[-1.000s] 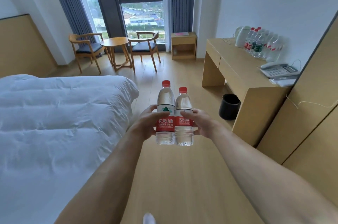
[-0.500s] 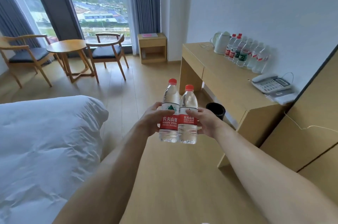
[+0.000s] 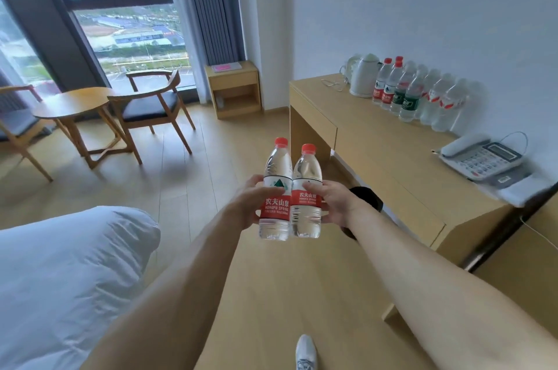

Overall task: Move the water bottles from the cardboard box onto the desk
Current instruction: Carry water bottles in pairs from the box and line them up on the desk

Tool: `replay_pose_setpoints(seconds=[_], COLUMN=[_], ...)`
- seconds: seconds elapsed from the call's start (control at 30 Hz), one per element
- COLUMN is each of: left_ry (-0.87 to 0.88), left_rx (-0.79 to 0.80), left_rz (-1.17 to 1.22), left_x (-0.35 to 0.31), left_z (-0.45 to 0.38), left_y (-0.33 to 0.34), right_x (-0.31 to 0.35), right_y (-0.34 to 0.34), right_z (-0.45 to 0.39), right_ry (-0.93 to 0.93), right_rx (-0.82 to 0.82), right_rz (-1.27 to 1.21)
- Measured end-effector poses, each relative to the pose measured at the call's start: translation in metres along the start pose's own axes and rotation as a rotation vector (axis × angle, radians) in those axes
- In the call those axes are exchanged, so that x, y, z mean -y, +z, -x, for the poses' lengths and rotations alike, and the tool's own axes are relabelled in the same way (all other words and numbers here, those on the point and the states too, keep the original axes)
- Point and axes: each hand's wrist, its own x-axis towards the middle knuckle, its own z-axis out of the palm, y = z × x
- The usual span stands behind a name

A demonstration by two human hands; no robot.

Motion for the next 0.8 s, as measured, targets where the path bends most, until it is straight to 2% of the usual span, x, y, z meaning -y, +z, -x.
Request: replay_pose_setpoints(seconds=[0.23,0.43,0.63,0.8], left_ry=[0.0,-0.021,-0.041,-0.049], left_rx=[-0.096,-0.074,0.029,0.19], left_rz=[-0.011,-0.003,-0.012,-0.041], left_x=[-0.065,-0.098,-0.124,-0.142], left_z=[-0.117,-0.201,-0.293,-0.384], left_y=[-0.032,-0.03,0.002,0.038], right_x=[0.064,0.101,0.123,0.137], right_y=[-0.007,-0.037,-0.089,-0.144], right_z=[-0.136,-0.206,-0.257,-0.301], right_ry=[0.018,0.014,0.021,0.013], right_rx=[0.11,0.104,-0.035,-0.197], right_rz=[0.01,0.016,-0.026,-0.12])
